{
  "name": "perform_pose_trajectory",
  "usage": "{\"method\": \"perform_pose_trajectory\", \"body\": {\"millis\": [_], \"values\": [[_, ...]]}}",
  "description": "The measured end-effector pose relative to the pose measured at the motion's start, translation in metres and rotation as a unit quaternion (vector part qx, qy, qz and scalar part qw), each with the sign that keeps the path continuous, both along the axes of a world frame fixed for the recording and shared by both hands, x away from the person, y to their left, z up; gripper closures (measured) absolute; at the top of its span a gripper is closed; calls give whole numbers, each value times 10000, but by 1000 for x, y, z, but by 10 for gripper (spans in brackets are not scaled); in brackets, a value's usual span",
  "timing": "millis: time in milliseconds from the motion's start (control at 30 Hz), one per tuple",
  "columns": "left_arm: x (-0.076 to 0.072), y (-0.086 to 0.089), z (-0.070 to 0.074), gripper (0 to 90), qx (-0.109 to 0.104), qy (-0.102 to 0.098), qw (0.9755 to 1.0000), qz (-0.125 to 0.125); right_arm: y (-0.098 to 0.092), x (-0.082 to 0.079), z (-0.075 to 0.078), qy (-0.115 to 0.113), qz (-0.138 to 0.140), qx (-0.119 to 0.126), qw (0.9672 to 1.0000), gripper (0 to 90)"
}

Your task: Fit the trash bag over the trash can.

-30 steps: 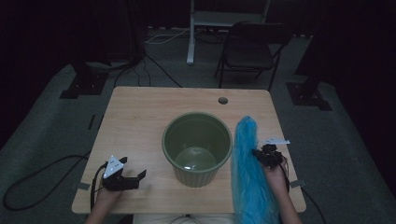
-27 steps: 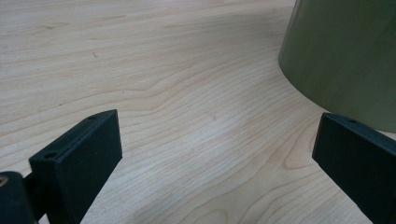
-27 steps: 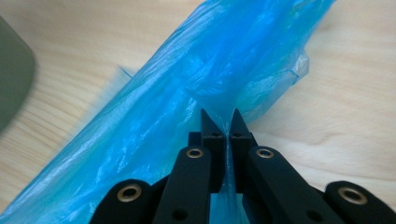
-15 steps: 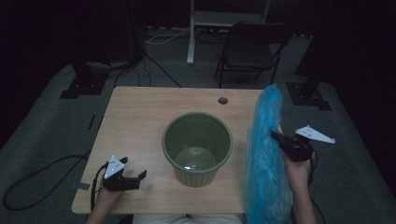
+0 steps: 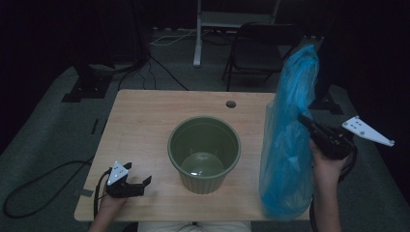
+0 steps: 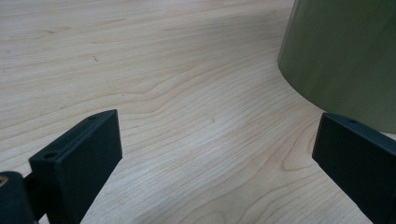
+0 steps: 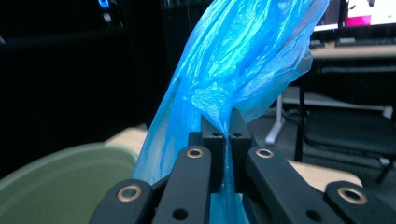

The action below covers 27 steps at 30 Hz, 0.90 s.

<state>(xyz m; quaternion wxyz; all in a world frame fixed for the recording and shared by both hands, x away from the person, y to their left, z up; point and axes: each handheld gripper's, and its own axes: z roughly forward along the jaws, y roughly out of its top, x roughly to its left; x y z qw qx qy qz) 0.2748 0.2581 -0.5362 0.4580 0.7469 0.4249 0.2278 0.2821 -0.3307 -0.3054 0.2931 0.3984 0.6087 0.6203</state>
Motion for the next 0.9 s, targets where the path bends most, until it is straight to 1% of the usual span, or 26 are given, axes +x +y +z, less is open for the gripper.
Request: {"method": "perform_pose_trajectory", "body": {"millis": [33, 67, 100, 133, 200, 233, 267, 300, 333, 367, 400, 433, 467, 500, 533, 567, 600, 633, 667, 700, 733, 767, 833, 900], "values": [[0, 1, 0, 19, -2, -1, 10000, 11, 0, -1, 4, -47, 24, 29, 10000, 900], [0, 1, 0, 20, -20, 12, 10000, 28, 3, -4, 18, -234, 30, 44, 9997, 900], [0, 1, 0, 20, -20, 12, 10000, 28, 3, -4, 18, -234, 30, 44, 9997, 900], [0, 1, 0, 20, -18, 11, 10000, 35, 5, -6, 29, -408, 57, 81, 9991, 900], [0, 1, 0, 20, -23, 14, 10000, 28, 5, -6, 29, -408, 57, 81, 9991, 900], [1, 1, -1, 20, -6, 13, 10000, 23, 14, -5, 48, -728, 113, 95, 9972, 900], [1, 1, -1, 20, 1, 13, 10000, 22, 14, -5, 48, -728, 113, 95, 9972, 900], [1, 0, 0, 19, 5, 17, 10000, 25, 17, -4, 52, -782, 136, 108, 9968, 900], [0, 0, 0, 20, -8, 16, 10000, 21, 25, -1, 65, -926, 258, 141, 9953, 900], [0, 0, 0, 20, -13, 14, 10000, 24, 25, -1, 65, -926, 258, 141, 9953, 900], [0, 1, 0, 20, -10, 13, 10000, 29, 30, 1, 72, -1011, 280, 149, 9944, 900], [0, 1, 0, 20, -25, 14, 10000, 34, 38, 3, 87, -1163, 378, 199, 9923, 900], [0, 1, 0, 20, -32, 16, 10000, 42, 42, 4, 95, -1236, 478, 244, 9909, 900], [0, 1, 0, 20, -32, 12, 10000, 43, 42, 4, 95, -1236, 478, 244, 9909, 900], [0, 1, 0, 20, -28, 17, 10000, 45, 50, 7, 107, -1402, 671, 352, 9872, 900], [0, 1, 0, 20, -28, 17, 10000, 45, 55, 8, 112, -1457, 702, 347, 9862, 900], [0, 1, 0, 20, -28, 17, 10000, 36, 55, 8, 112, -1457, 702, 347, 9862, 900], [0, 1, 0, 20, -30, 21, 10000, 26, 60, 10, 117, -1505, 748, 349, 9852, 900], [0, 1, 0, 19, -14, 20, 10000, 22, 68, 14, 126, -1558, 846, 410, 9833, 900], [0, 1, 0, 20, -9, 21, 10000, 15, 72, 15, 130, -1576, 869, 424, 9828, 900], [0, 1, 0, 20, -22, 29, 10000, 12, 72, 15, 130, -1576, 869, 424, 9828, 900], [0, 1, -1, 19, -14, 36, 10000, 13, 76, 17, 134, -1637, 862, 448, 9817, 900], [0, 0, -1, 20, -12, 59, 10000, -3, 84, 21, 141, -1672, 966, 515, 9798, 900], [0, 0, -1, 20, -11, 54, 10000, -9, 90, 25, 148, -1755, 1054, 576, 9771, 900]]}}
